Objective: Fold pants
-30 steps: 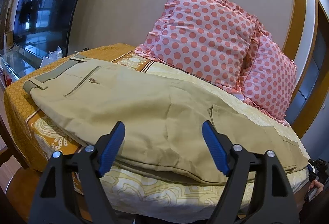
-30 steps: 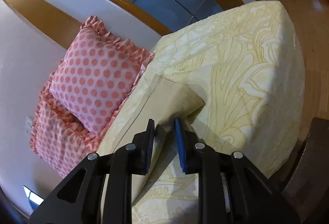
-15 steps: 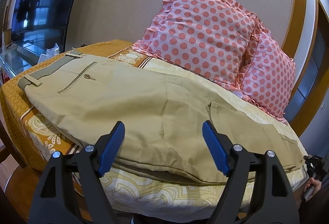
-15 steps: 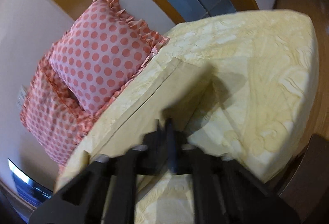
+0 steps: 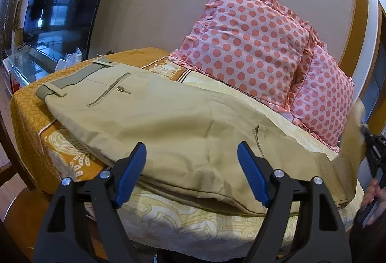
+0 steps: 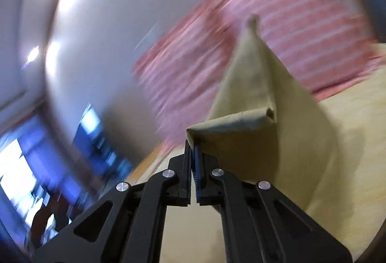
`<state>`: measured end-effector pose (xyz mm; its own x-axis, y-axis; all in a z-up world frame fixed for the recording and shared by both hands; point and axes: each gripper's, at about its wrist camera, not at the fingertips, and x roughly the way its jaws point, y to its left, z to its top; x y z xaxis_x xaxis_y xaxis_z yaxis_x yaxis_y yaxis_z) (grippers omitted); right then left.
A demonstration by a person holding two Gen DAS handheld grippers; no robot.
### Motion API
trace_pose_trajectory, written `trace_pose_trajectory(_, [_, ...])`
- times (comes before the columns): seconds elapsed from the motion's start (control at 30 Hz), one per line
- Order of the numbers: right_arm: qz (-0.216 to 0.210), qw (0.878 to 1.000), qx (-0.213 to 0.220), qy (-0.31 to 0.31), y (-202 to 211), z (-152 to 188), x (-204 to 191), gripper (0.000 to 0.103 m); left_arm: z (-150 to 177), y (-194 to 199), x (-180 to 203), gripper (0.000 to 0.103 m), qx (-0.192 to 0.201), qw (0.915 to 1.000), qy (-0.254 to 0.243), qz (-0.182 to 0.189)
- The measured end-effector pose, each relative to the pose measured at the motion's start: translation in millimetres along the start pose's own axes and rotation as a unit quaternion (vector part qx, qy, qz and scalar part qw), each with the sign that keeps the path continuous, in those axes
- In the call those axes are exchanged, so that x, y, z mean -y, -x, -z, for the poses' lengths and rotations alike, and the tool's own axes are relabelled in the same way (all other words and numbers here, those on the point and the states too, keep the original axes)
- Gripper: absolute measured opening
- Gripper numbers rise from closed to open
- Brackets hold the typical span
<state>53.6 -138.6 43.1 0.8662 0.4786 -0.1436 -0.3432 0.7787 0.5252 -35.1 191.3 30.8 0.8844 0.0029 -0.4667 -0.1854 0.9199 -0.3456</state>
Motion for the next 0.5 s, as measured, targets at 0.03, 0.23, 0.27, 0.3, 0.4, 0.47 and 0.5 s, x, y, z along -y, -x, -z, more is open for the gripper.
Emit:
trace_pose_trajectory(0.03, [-0.009,0.999,-0.036,0.022,-20,15,-15,0.002,0,1,-1,0.078,0.0,1.0,0.001,-0.003])
trace_pose_trajectory(0.23, [-0.021,0.978,-0.181,0.1,-87,94,-58,0.003,-2,8,-12,0.078,0.006,0.9997,0.006,-0.023])
trace_pose_trajectory(0.27, [-0.023,0.977,-0.183,0.103,-87,97,-60,0.003,-2,9,-15,0.078,0.008,0.9996,0.007,-0.026])
trace_pose_trajectory(0.3, [-0.021,0.976,-0.189,0.107,-87,100,-62,0.003,-3,10,-18,0.078,0.01,0.9994,0.009,-0.031])
trace_pose_trajectory(0.4, [-0.007,0.961,-0.232,0.15,-93,112,-76,0.041,-8,12,-29,0.078,0.02,0.9984,0.02,-0.048])
trace_pose_trajectory(0.47, [-0.013,0.953,-0.245,0.176,-90,120,-88,0.079,-13,16,-40,0.078,0.033,0.997,0.03,-0.064])
trace_pose_trajectory(0.5, [-0.023,0.953,-0.235,0.187,-86,121,-93,0.079,-15,18,-47,0.078,0.039,0.9957,0.037,-0.076])
